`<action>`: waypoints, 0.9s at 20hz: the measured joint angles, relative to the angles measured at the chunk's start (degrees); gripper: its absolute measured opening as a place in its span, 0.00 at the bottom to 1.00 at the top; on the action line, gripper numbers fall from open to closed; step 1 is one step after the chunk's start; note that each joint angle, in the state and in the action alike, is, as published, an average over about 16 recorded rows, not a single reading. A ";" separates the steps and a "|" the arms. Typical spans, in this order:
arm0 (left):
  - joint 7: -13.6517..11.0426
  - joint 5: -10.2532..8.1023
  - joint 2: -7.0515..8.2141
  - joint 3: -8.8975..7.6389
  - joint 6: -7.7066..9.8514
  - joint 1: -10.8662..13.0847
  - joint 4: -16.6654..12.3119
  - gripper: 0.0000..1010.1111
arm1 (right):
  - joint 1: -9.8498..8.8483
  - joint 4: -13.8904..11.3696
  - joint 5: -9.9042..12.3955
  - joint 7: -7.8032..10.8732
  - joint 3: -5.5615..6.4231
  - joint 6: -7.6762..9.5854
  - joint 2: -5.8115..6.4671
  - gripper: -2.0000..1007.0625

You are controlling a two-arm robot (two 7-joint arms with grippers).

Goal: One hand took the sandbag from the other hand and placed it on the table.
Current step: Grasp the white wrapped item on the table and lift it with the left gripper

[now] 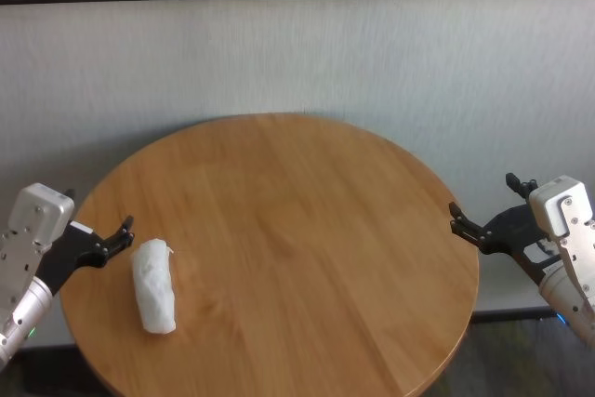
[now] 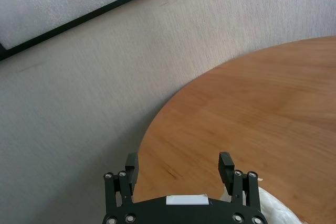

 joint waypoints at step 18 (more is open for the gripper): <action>0.00 0.00 0.00 0.00 0.00 0.00 0.00 0.99 | 0.00 0.00 0.00 0.00 0.00 0.00 0.00 0.99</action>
